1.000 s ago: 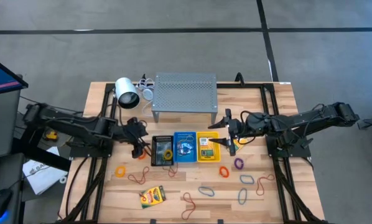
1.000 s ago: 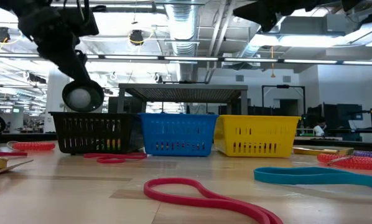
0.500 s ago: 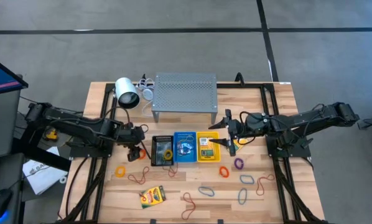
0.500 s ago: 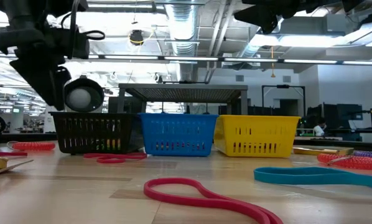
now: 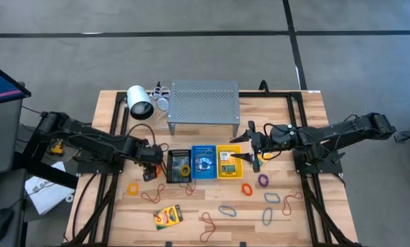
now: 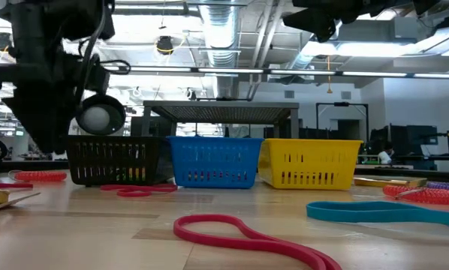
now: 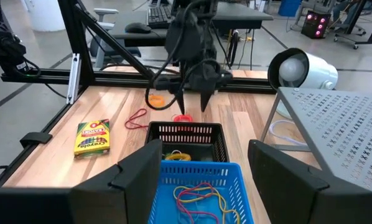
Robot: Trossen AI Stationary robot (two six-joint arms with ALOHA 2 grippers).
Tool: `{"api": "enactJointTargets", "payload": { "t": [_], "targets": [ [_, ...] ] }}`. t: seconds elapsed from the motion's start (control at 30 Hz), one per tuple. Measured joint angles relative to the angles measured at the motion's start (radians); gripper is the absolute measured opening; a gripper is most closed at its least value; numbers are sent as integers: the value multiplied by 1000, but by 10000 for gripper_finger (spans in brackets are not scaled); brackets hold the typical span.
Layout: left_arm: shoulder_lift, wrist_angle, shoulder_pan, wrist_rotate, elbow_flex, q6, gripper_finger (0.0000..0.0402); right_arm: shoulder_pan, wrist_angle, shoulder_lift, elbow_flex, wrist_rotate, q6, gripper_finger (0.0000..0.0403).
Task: Pick & Place Office Desk Supplies
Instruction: Put the orange spring keychain into the black basket
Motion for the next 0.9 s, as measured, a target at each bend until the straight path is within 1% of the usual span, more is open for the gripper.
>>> {"api": "enactJointTargets", "payload": {
  "t": [0.33,0.5,0.7,0.8,0.9],
  "targets": [
    [114,13,0,0,0,-12,237,0,-9,0,0,0,0,234],
    [149,20,-1,0,0,-16,237,0,-14,0,0,0,0,234],
    [161,22,-1,0,0,-19,236,0,-15,0,0,0,0,234],
    [161,21,-1,0,0,-19,226,0,-14,0,0,0,0,234],
    [161,21,-1,0,0,-19,203,0,-14,0,0,0,0,234]
  ]
}}
